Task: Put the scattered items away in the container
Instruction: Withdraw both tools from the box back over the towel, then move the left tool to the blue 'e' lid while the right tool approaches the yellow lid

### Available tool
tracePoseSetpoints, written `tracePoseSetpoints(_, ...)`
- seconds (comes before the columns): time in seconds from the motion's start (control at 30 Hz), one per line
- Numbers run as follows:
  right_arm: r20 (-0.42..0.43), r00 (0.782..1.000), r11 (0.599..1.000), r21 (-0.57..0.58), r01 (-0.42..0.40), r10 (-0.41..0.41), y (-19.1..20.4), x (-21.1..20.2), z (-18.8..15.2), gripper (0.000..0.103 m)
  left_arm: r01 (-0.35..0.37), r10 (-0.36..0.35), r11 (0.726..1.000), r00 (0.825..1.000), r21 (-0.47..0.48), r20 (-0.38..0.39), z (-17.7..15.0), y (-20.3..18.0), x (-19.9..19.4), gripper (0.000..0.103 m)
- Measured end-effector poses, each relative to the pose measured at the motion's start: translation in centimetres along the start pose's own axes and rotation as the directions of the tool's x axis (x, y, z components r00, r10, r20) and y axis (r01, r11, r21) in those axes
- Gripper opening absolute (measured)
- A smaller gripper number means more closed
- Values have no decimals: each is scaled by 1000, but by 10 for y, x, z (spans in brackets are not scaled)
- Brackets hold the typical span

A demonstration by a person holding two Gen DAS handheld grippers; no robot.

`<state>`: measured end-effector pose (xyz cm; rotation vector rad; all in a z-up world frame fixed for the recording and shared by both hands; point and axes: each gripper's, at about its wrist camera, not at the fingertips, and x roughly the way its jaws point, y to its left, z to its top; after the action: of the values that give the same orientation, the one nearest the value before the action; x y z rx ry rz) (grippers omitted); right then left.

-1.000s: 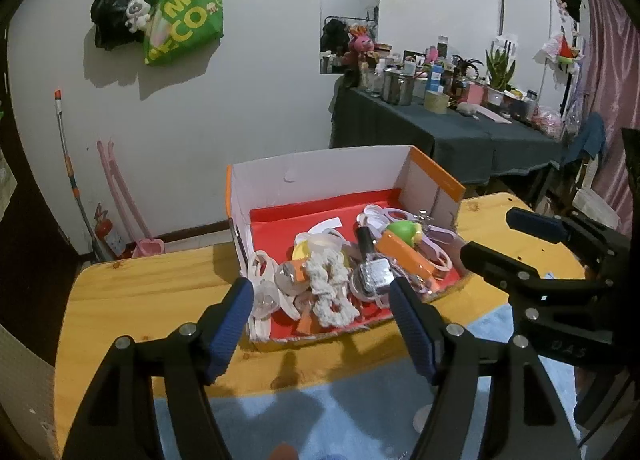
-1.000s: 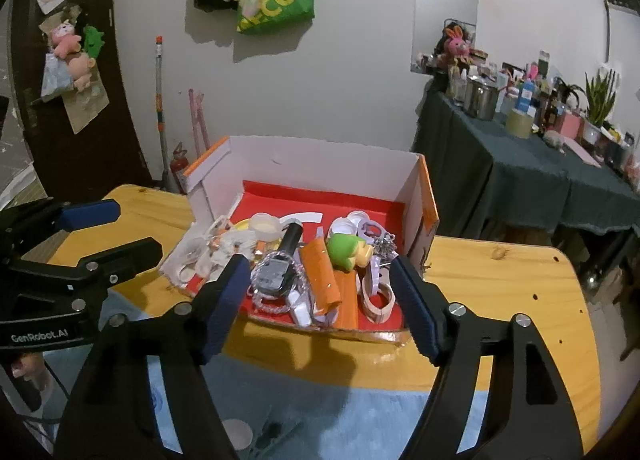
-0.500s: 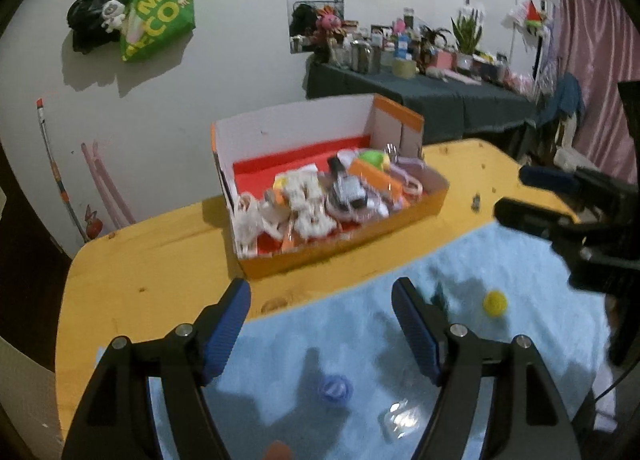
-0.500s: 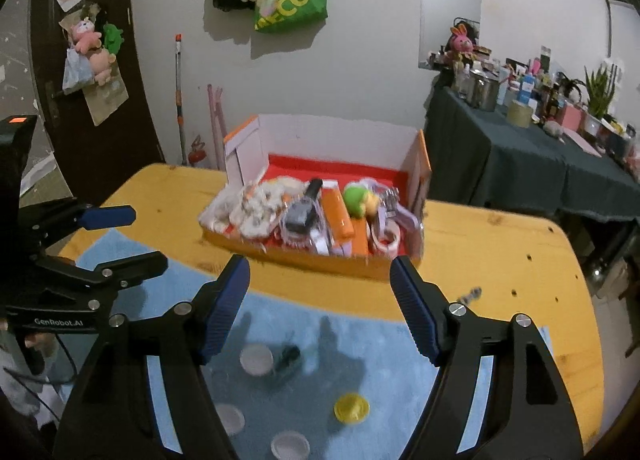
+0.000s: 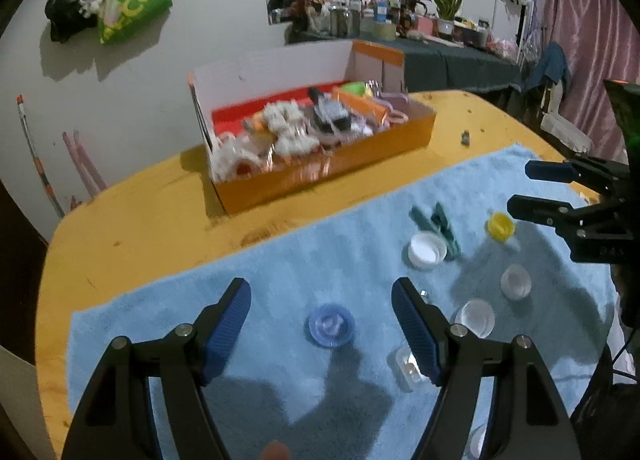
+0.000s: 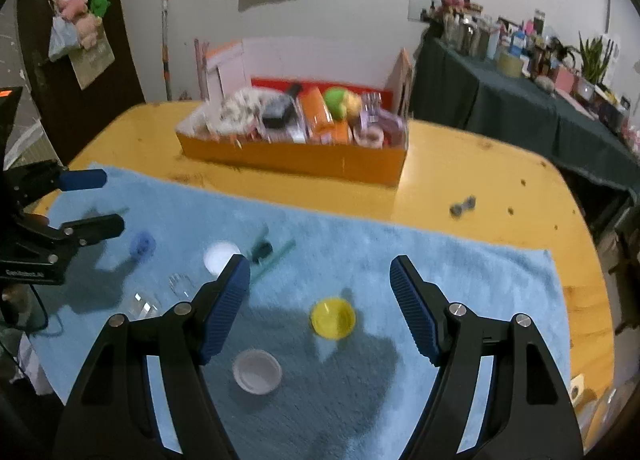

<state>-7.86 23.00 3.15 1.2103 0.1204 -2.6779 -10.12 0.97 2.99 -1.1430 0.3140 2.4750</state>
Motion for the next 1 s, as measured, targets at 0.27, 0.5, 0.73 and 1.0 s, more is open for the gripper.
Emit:
tracePoseSetpoints(0.27,-56,998,1000,20,-12,13,-6,19,-17,72,29,-30,999,999,-23,-44,-15,5,19,75)
tracePoseSetpoints(0.5,-75,997,999,29,-16,18,-6,27,-24,72,44,-45,999,998,-22,-54,-19,4,26,75)
tracePoseSetpoints(0.73,-82,996,998,61,-28,33,-13,30,-27,72,67,-70,997,996,-46,-58,-19,8,31,75)
tracePoseSetpoints(1.0,-89,995,997,65,-31,36,-13,36,-28,72,76,-79,996,994,-37,-72,-21,5,36,74)
